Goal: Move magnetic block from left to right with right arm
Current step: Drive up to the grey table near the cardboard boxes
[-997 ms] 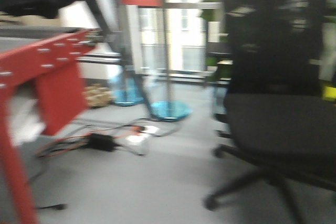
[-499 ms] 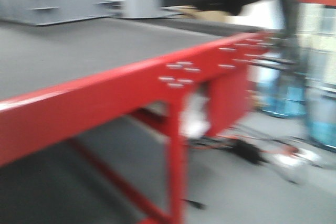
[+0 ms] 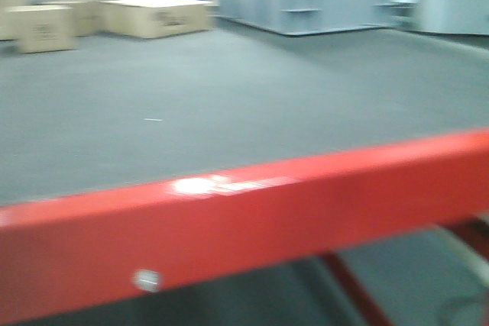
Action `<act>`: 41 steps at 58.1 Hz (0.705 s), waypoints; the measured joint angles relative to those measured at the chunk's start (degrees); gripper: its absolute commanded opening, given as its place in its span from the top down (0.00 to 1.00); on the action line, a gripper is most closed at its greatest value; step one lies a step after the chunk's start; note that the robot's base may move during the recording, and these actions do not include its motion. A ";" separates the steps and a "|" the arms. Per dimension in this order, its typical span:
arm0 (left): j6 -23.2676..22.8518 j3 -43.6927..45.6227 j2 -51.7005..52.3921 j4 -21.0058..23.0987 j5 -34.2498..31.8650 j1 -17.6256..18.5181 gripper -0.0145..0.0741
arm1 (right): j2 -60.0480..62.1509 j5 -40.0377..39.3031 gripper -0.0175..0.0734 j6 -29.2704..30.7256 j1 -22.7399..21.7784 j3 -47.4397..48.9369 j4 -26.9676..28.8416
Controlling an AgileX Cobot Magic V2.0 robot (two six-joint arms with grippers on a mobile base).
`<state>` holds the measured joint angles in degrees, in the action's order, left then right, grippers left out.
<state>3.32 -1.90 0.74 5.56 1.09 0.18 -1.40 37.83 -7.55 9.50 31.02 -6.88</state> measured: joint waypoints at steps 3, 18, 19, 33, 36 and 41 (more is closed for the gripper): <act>0.00 0.00 0.00 0.00 0.00 0.00 0.98 | 0.00 0.00 0.55 0.00 0.00 0.00 0.00; 0.00 0.00 0.00 0.00 0.00 0.00 0.98 | 0.00 0.00 0.55 0.00 0.00 0.00 0.00; 0.00 0.00 0.00 0.00 0.00 0.00 0.98 | 0.00 0.00 0.55 0.00 0.00 0.00 0.00; 0.00 0.00 0.00 0.00 0.00 0.00 0.98 | 0.00 0.00 0.55 0.00 0.00 0.00 0.00; 0.00 0.00 0.00 0.00 0.00 0.00 0.98 | 0.00 0.00 0.55 0.00 0.00 0.00 0.00; 0.00 0.00 0.00 0.00 0.00 0.00 0.98 | 0.00 0.00 0.55 0.00 0.00 0.00 0.00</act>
<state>3.32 -1.90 0.74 5.56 1.09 0.18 -1.40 37.83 -7.55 9.50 31.02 -6.88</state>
